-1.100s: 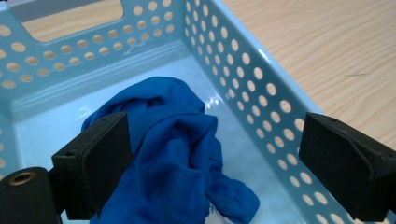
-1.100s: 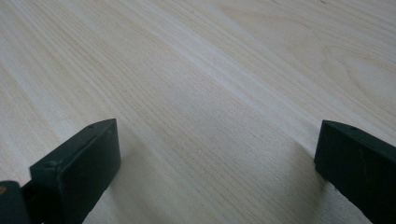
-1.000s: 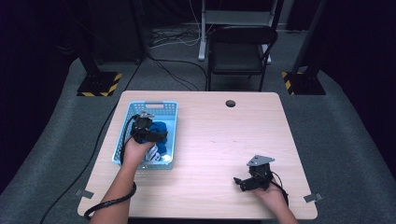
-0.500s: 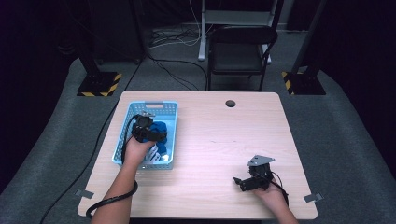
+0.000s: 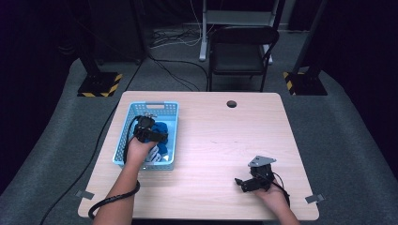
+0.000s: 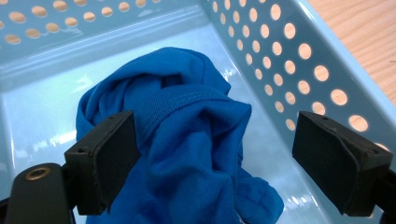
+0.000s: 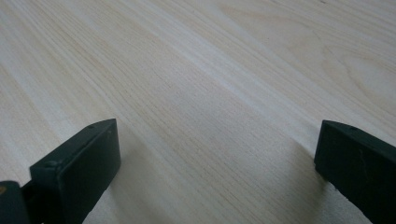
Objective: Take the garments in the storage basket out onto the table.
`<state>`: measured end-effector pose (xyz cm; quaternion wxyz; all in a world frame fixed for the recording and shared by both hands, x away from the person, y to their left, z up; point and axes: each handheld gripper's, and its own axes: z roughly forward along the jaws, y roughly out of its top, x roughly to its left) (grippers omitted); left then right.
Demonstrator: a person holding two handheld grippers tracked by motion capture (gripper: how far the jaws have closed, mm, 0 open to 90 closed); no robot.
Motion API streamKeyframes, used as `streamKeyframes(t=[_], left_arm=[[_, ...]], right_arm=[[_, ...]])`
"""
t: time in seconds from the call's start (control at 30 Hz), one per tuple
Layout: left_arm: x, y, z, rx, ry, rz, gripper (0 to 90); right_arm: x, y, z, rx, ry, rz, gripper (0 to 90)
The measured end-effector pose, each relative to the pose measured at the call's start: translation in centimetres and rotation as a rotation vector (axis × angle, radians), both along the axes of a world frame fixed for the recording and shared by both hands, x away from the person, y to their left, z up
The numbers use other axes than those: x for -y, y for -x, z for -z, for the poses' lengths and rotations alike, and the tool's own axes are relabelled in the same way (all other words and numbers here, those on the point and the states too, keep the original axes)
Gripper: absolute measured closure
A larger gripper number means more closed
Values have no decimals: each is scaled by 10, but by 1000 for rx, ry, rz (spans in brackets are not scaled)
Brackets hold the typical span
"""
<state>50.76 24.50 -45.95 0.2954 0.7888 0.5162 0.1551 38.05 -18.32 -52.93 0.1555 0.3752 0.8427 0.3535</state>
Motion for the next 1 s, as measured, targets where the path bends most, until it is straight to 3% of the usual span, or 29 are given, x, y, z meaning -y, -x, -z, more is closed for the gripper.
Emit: streamKeyframes(t=[0.5,1.0], left_arm=[[-1,-5,7,-59,-23,-28,156],[-2,-8,10,-96,-37,-55,254]], right_arm=[[0,0,0,0,0,-1,0],[0,0,0,0,0,-1,0]])
